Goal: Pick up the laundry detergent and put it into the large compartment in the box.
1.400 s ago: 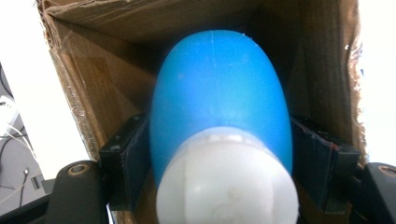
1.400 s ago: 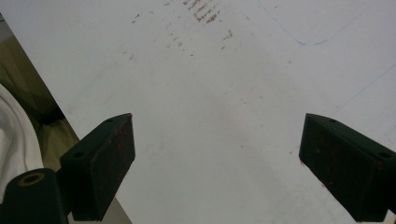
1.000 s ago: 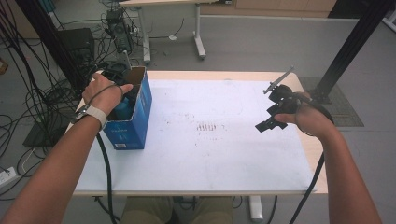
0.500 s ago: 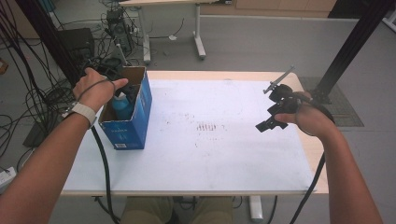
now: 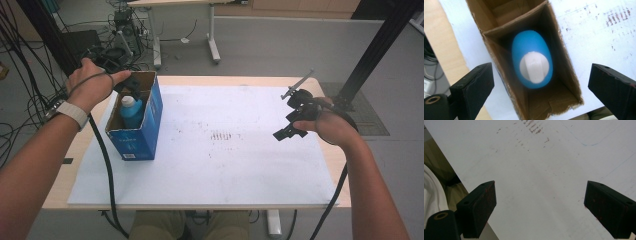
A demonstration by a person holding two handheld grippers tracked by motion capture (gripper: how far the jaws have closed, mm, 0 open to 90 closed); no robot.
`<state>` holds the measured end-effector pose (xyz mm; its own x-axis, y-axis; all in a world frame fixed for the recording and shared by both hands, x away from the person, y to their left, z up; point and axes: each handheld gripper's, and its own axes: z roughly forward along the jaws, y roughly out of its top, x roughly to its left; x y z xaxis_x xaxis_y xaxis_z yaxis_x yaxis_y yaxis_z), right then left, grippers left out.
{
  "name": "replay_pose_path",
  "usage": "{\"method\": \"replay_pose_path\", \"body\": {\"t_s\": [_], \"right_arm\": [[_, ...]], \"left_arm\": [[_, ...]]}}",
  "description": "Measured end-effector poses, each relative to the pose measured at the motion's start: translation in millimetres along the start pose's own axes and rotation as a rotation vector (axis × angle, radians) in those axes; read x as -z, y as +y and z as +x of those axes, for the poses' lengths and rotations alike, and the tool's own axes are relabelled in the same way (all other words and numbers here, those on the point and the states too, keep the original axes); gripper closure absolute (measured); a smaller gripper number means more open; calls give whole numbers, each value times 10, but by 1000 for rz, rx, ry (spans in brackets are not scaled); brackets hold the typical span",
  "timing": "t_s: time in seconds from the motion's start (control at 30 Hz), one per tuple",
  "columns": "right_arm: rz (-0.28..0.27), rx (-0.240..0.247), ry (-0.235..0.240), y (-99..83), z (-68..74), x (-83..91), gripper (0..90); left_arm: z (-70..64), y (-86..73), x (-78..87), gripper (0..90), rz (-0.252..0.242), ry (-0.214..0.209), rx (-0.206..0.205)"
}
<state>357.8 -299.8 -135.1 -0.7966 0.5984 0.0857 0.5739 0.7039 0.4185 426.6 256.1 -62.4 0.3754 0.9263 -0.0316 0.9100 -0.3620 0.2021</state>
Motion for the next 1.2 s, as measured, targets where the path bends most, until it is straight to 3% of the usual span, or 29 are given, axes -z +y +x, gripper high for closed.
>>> {"method": "replay_pose_path", "body": {"t_s": [0.3, 0.63, 0.9, 1.2], "right_arm": [[-3, -2, -1, 33, 25, 13, 107], [-3, -1, -8, 52, 51, 41, 107], [1, -8, -10, 69, 72, 51, 106], [-2, -17, -11, 36, 93, 80, 101]], "left_arm": [[-113, -33, 313, 62, -53, -13, -82], [-337, -41, 649, 56, -108, -28, -238], [-627, 69, 750, 56, -69, -19, -387], [-775, 151, 738, 56, -53, -69, -526]]}}
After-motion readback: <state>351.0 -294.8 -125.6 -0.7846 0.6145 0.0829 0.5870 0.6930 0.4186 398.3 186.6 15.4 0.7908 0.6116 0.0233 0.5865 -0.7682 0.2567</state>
